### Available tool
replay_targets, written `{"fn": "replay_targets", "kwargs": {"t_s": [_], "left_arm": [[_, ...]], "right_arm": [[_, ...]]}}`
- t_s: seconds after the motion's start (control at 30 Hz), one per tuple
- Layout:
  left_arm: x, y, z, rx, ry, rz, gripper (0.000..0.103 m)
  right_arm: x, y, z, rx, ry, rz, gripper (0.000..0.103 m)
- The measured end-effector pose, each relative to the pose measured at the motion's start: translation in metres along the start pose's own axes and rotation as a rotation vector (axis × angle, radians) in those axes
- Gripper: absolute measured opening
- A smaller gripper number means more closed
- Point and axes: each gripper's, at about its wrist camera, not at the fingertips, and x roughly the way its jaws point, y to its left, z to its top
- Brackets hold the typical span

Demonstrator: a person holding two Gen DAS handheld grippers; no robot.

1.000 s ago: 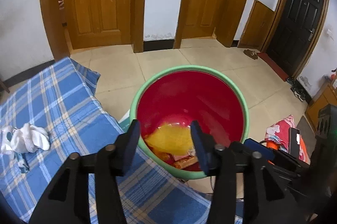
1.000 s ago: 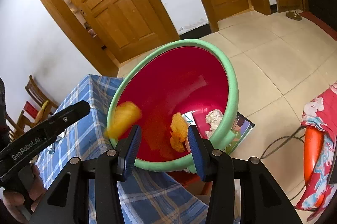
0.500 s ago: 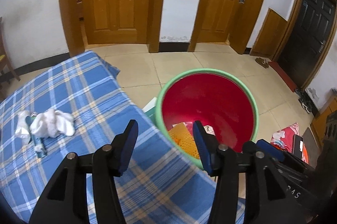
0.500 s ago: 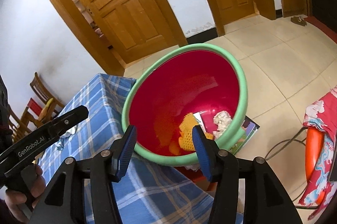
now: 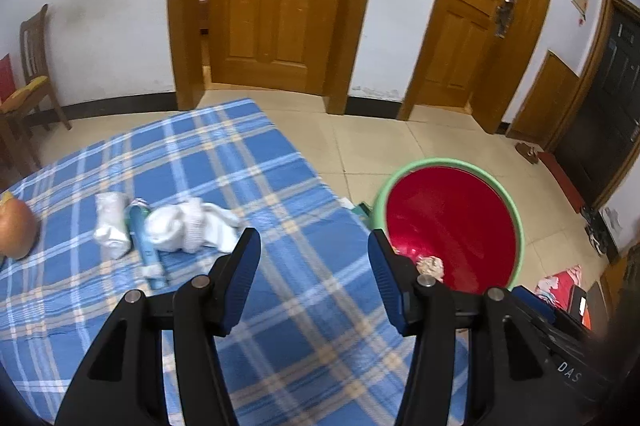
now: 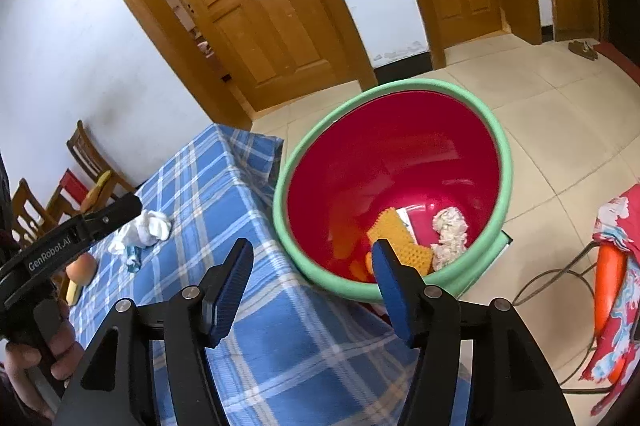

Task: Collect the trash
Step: 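Move both open tools back toward the table, then grasp the clear plastic bag with the left tool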

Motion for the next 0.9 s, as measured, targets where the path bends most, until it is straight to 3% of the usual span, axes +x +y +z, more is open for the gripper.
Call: {"fn": "replay_targets", "kwargs": {"t_s": [0.4,0.9], "left_arm": [[-0.011,0.077,0.006,-0.094,-0.029,0.137,0.059],[0.026,0.168,0.019,-0.209,0.057,0.274,0.059]], "right_arm": [[0.017,0.024,-0.005,-0.021,0.039,-0.002,0.07],[0.035,0.053,-0.005,-0.084,0.076,-0.015,0.071]]}}
